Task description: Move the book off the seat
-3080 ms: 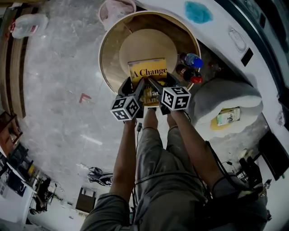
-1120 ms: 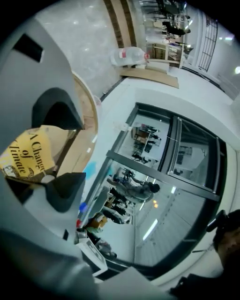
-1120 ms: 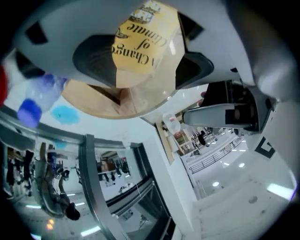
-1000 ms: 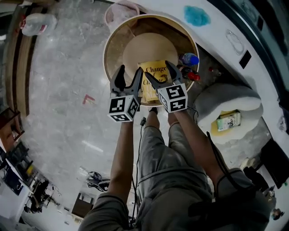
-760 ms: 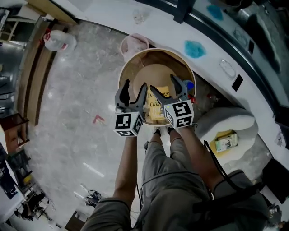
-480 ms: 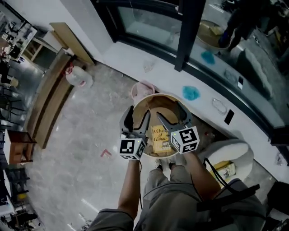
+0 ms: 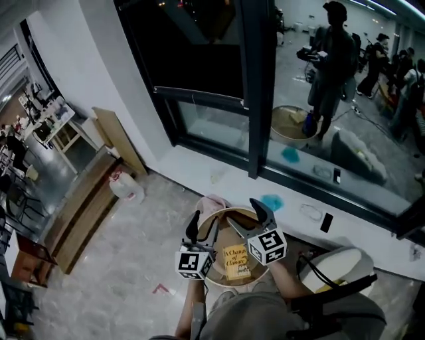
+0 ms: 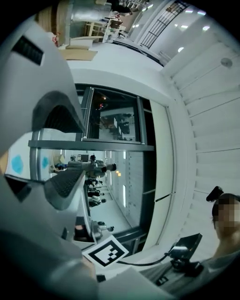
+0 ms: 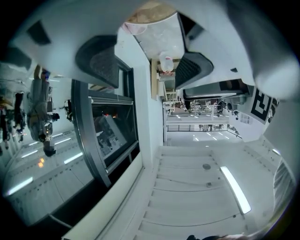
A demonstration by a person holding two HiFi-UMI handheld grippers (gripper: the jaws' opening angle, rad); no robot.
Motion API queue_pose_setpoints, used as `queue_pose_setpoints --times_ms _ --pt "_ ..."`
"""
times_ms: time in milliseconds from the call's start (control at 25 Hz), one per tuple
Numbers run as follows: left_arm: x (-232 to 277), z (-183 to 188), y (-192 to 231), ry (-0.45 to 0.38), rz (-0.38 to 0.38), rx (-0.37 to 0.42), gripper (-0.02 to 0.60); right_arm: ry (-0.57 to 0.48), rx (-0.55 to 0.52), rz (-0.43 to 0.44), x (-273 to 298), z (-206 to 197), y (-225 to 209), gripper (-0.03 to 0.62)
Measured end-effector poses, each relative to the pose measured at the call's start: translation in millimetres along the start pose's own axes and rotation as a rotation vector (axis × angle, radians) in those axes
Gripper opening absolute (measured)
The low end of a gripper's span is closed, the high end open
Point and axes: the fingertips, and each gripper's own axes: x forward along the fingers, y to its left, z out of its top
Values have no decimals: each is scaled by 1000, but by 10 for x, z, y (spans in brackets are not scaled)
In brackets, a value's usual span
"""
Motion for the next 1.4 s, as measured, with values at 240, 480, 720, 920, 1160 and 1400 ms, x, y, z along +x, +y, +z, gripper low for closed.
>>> queue_pose_setpoints --times_ms 240,480,720,920,1160,1400 --pt "-178 149 60 -84 13 -138 258 6 -7 34 63 -18 219 384" --pt "-90 108 78 -52 -4 -120 252 -16 -13 48 101 57 283 383" --pt "-84 161 99 -73 10 -130 130 -34 4 31 67 133 229 332" --pt "-162 79 170 -40 37 -127 48 -64 39 -35 8 159 154 90" --pt "-152 48 113 -32 8 -154 12 -47 70 -44 -57 111 100 18" --pt "-95 4 33 -17 -34 -171 12 -38 71 -71 -111 86 57 17"
